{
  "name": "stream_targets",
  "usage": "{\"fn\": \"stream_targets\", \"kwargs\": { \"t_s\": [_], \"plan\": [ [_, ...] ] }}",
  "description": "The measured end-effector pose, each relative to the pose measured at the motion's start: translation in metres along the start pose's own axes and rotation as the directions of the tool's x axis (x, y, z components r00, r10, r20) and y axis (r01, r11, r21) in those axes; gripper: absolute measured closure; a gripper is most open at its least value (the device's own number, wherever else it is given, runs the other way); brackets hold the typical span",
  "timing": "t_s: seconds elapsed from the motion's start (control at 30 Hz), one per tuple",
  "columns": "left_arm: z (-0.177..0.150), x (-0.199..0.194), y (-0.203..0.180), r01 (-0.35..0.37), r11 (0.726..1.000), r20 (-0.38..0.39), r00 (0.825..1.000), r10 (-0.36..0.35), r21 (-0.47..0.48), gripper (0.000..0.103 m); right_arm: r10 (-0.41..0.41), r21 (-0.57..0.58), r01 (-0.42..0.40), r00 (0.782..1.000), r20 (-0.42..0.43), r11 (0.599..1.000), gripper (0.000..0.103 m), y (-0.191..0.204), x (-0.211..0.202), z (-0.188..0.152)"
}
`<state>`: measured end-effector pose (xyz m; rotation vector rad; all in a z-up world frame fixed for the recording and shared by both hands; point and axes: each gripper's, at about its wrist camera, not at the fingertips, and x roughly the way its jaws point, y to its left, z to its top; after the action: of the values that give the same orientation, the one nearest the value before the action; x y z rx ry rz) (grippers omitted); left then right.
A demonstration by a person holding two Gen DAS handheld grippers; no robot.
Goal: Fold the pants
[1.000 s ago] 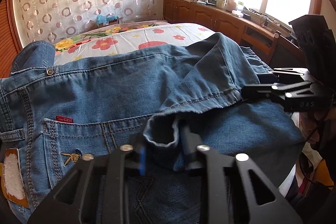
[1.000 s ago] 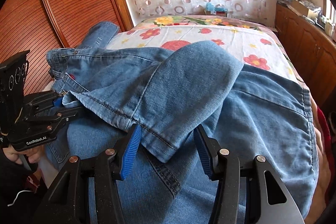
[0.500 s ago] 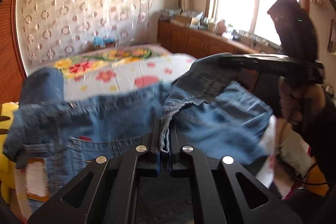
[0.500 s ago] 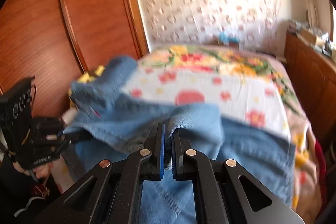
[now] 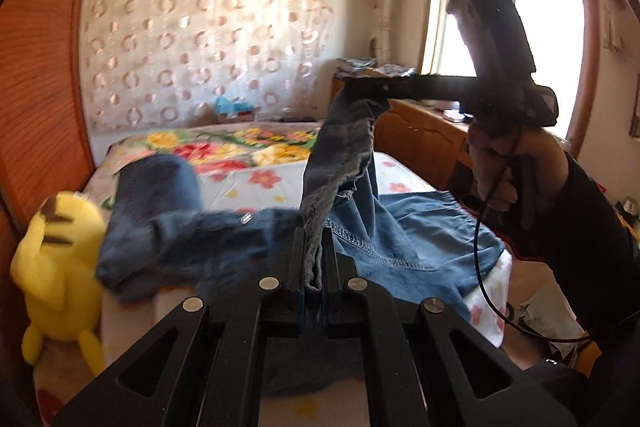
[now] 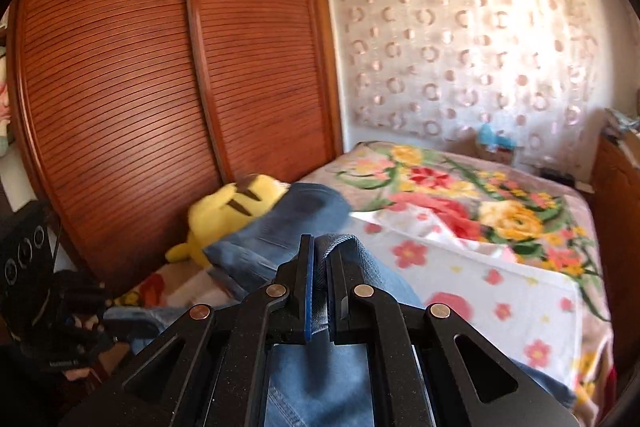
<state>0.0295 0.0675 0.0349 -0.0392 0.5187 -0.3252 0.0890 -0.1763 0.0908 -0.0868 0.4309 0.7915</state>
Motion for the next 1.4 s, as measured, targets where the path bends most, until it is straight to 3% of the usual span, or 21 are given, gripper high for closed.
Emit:
{"fn": "stream_targets", "kwargs": {
  "t_s": [0.3, 0.47, 0.53, 0.57, 0.6, 0.63, 0.7, 0.9, 1.07, 1.27, 1.3, 1.4],
  "plan": [
    [-0.049, 0.005, 0.061, -0.125, 0.986, -0.115, 0.987, 0.112, -0.110, 0.097, 0.087, -0.025, -0.091, 0.989, -0.116, 0.996, 0.098, 0.030, 0.106, 0.005],
    [-0.071, 0.022, 0.074, -0.146, 0.979, -0.180, 0.976, 0.120, -0.144, 0.097, 0.081, -0.032, -0.088, 0.981, -0.178, 0.996, 0.098, 0.031, 0.159, 0.014],
    [-0.076, 0.027, 0.075, -0.152, 0.978, -0.198, 0.973, 0.122, -0.146, 0.095, 0.055, -0.030, -0.062, 0.976, -0.209, 0.998, 0.085, 0.033, 0.171, 0.018],
    [-0.078, 0.030, 0.075, -0.156, 0.977, -0.207, 0.970, 0.125, -0.143, 0.093, 0.045, -0.034, -0.053, 0.977, -0.211, 0.998, 0.067, 0.037, 0.173, 0.020],
    [-0.079, 0.032, 0.075, -0.162, 0.977, -0.211, 0.969, 0.130, -0.141, 0.084, 0.039, -0.033, -0.047, 0.978, -0.204, 0.998, 0.055, 0.034, 0.171, 0.021],
    [-0.078, 0.031, 0.076, -0.167, 0.976, -0.208, 0.969, 0.136, -0.139, 0.072, 0.039, -0.029, -0.046, 0.981, -0.191, 0.999, 0.052, 0.033, 0.167, 0.023],
    [-0.080, 0.029, 0.079, -0.166, 0.975, -0.200, 0.970, 0.135, -0.145, 0.054, 0.023, -0.026, -0.028, 0.986, -0.167, 0.999, 0.050, 0.026, 0.156, 0.024],
    [-0.076, 0.027, 0.083, -0.180, 0.972, -0.174, 0.973, 0.153, -0.149, 0.023, -0.068, -0.047, 0.062, 0.990, -0.125, 0.997, 0.049, -0.005, 0.105, 0.008],
    [-0.071, 0.035, 0.081, -0.189, 0.971, -0.163, 0.973, 0.165, -0.145, 0.023, -0.122, 0.015, 0.126, 0.977, -0.174, 0.992, 0.050, -0.044, 0.081, -0.029],
    [-0.060, 0.054, 0.077, -0.179, 0.976, -0.151, 0.976, 0.159, -0.124, 0.023, -0.103, 0.151, 0.149, 0.954, -0.281, 0.977, 0.052, -0.086, 0.111, -0.053],
    [-0.059, 0.057, 0.077, -0.177, 0.977, -0.147, 0.976, 0.159, -0.119, 0.024, -0.094, 0.164, 0.148, 0.950, -0.297, 0.975, 0.054, -0.087, 0.117, -0.056],
    [-0.055, 0.073, 0.082, -0.176, 0.979, -0.161, 0.974, 0.158, -0.104, 0.042, -0.080, 0.197, 0.150, 0.942, -0.327, 0.969, 0.054, -0.092, 0.130, -0.059]
  ]
}}
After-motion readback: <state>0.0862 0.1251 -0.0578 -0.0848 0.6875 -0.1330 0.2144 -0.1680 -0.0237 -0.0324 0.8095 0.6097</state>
